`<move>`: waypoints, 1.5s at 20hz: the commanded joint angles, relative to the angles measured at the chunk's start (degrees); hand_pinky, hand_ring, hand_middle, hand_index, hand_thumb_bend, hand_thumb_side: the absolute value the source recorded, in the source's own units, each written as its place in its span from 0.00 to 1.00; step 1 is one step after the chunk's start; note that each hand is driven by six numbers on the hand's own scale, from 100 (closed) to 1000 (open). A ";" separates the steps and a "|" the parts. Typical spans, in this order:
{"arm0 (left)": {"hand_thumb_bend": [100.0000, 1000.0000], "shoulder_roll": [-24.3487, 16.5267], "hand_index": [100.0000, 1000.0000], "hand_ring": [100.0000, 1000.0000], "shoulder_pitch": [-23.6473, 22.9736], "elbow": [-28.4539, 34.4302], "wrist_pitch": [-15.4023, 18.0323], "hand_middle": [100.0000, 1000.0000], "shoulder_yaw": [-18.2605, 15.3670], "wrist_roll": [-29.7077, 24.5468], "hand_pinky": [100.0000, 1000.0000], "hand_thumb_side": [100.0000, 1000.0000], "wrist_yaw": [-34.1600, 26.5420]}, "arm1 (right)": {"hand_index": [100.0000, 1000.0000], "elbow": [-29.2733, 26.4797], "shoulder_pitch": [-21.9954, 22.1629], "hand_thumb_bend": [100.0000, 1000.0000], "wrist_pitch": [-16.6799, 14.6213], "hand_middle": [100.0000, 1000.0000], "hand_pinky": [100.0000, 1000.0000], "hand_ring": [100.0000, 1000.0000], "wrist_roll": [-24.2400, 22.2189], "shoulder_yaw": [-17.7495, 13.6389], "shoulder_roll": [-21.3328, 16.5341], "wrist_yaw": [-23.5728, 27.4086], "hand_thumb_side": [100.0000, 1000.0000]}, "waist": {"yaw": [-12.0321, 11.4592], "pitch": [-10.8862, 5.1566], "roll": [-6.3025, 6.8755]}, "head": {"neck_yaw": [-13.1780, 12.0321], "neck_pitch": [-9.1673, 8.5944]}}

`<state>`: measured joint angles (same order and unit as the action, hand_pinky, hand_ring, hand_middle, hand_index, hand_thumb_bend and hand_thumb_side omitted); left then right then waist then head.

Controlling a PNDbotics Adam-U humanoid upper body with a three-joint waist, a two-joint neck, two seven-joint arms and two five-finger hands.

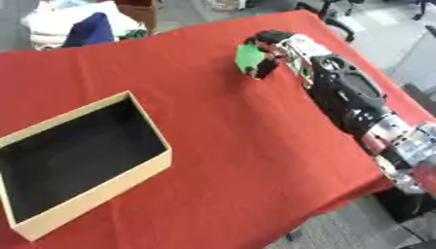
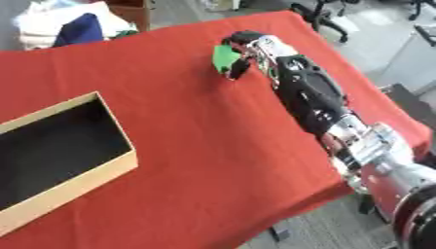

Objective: Pick up objects on the table and place them in the box.

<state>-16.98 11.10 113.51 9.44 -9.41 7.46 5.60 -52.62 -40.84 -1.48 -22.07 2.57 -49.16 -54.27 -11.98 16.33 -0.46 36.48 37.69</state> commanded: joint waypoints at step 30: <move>0.00 -1.07 0.74 0.59 -0.69 1.09 -0.21 0.56 0.49 -0.88 0.65 0.59 -0.44 | 0.78 -29.19 -12.21 0.00 -12.13 0.57 0.72 0.72 -10.58 17.07 8.41 8.42 0.22 | 0.07 -3.35 -0.05 | 0.50 1.81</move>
<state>-16.99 10.12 113.51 9.20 -8.81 6.76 5.52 -80.12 -51.75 -13.22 -31.54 19.24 -40.60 -46.58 -11.82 14.12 -0.61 36.69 39.28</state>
